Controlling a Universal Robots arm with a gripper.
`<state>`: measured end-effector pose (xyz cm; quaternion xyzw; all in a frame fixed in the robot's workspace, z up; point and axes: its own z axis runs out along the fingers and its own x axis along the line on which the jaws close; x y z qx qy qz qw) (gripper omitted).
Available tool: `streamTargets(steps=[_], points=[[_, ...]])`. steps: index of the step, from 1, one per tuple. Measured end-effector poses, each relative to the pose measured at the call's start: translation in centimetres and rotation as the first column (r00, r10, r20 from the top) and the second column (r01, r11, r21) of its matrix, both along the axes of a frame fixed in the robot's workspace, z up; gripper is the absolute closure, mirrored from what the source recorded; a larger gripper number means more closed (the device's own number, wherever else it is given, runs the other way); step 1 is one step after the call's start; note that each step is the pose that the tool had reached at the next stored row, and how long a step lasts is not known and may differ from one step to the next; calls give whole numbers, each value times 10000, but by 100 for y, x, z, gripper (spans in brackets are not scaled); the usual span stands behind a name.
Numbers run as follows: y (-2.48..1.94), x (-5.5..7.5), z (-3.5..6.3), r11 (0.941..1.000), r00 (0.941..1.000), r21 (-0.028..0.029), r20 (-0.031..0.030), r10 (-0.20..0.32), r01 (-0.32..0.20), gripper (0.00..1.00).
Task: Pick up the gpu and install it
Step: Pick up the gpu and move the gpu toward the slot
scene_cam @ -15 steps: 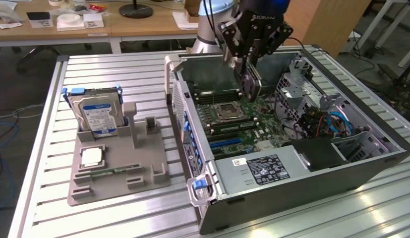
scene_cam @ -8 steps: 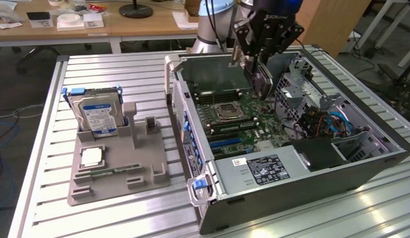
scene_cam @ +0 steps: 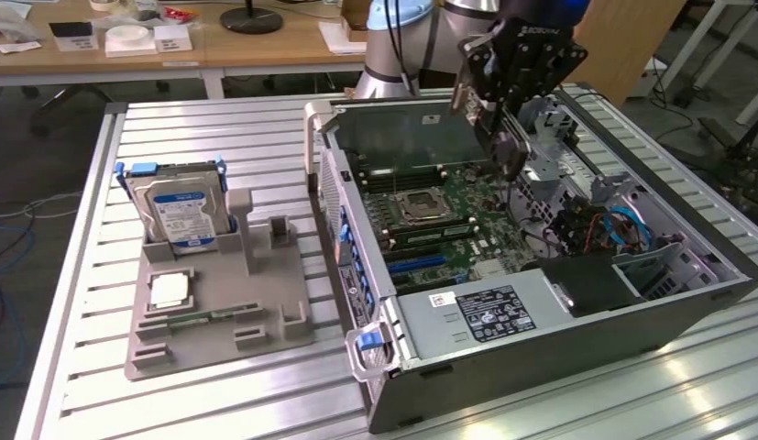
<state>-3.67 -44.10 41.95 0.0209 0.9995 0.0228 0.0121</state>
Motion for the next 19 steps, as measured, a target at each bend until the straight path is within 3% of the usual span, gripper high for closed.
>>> streamTargets(steps=[13,19], points=[[31,545,-1,10000,10000,0,0,-1,1,73],[42,726,-1,10000,10000,0,0,0,0,73]])
